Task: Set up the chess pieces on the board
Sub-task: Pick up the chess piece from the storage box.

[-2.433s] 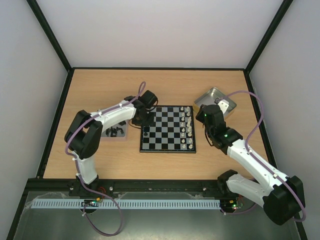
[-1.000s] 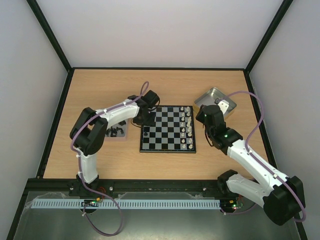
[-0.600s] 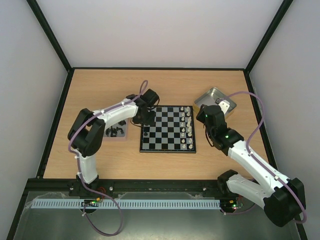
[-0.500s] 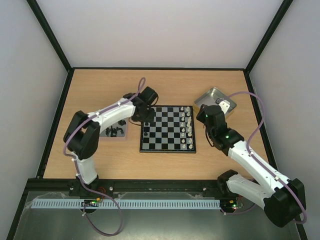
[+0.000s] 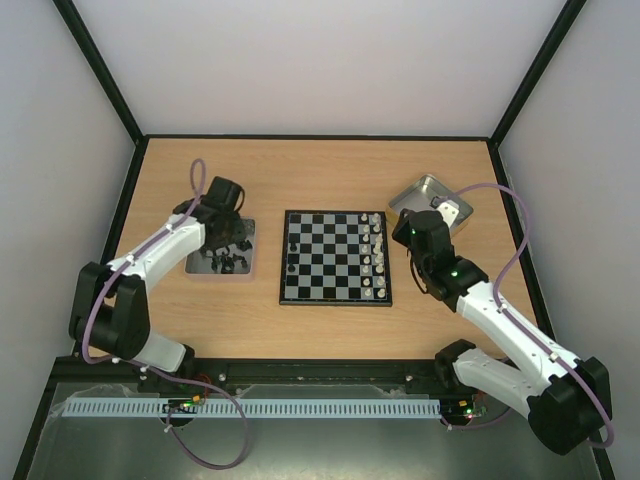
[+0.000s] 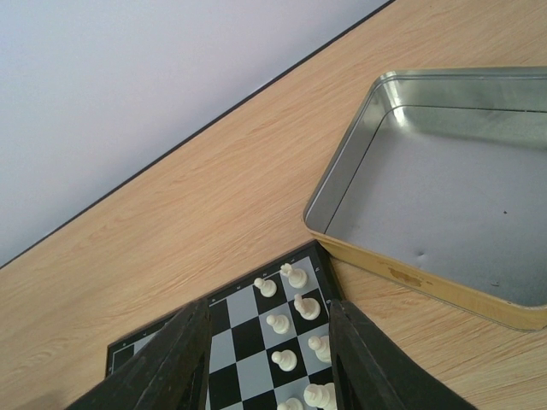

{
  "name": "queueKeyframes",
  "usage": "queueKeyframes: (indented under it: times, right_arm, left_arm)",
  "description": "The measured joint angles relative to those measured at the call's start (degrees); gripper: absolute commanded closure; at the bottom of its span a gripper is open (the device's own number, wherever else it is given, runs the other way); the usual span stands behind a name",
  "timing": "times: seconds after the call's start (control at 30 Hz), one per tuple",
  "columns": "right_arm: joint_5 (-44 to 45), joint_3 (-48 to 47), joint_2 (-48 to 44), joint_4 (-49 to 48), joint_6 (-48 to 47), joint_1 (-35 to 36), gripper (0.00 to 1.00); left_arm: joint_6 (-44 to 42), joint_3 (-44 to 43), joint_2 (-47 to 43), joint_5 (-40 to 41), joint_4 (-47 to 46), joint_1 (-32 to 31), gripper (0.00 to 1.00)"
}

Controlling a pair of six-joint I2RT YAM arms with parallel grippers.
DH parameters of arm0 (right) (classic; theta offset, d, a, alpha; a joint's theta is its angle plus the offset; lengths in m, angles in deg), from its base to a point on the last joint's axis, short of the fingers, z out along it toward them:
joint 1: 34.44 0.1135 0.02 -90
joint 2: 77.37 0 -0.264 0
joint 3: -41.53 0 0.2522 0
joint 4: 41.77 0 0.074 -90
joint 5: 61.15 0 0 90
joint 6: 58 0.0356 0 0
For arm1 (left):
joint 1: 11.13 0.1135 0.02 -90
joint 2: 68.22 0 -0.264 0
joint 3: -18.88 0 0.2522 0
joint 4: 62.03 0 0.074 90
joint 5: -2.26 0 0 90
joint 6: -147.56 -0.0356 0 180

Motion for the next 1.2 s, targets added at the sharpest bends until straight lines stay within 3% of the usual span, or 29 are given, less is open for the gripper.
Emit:
queueKeyframes:
  times: [0.27, 0.67, 1.03, 1.2]
  right_arm:
    - [-0.3, 0.0, 0.9, -0.1, 0.0, 0.0, 0.62]
    - [-0.4, 0.0, 1.5, -0.4, 0.0, 0.0, 0.62]
    - [-0.4, 0.0, 1.5, -0.4, 0.0, 0.0, 0.62]
    - [-0.3, 0.0, 1.5, -0.4, 0.0, 0.0, 0.62]
  left_arm:
    - [3.2, 8.2, -1.3, 1.9, -1.8, 9.5, 0.52]
    - [8.9, 12.2, -1.7, 4.3, -9.3, 13.1, 0.53]
    - [10.8, 13.3, 2.6, 5.0, -13.4, 14.3, 0.63]
    - [10.8, 13.3, 3.7, 5.0, -14.3, 14.4, 0.75]
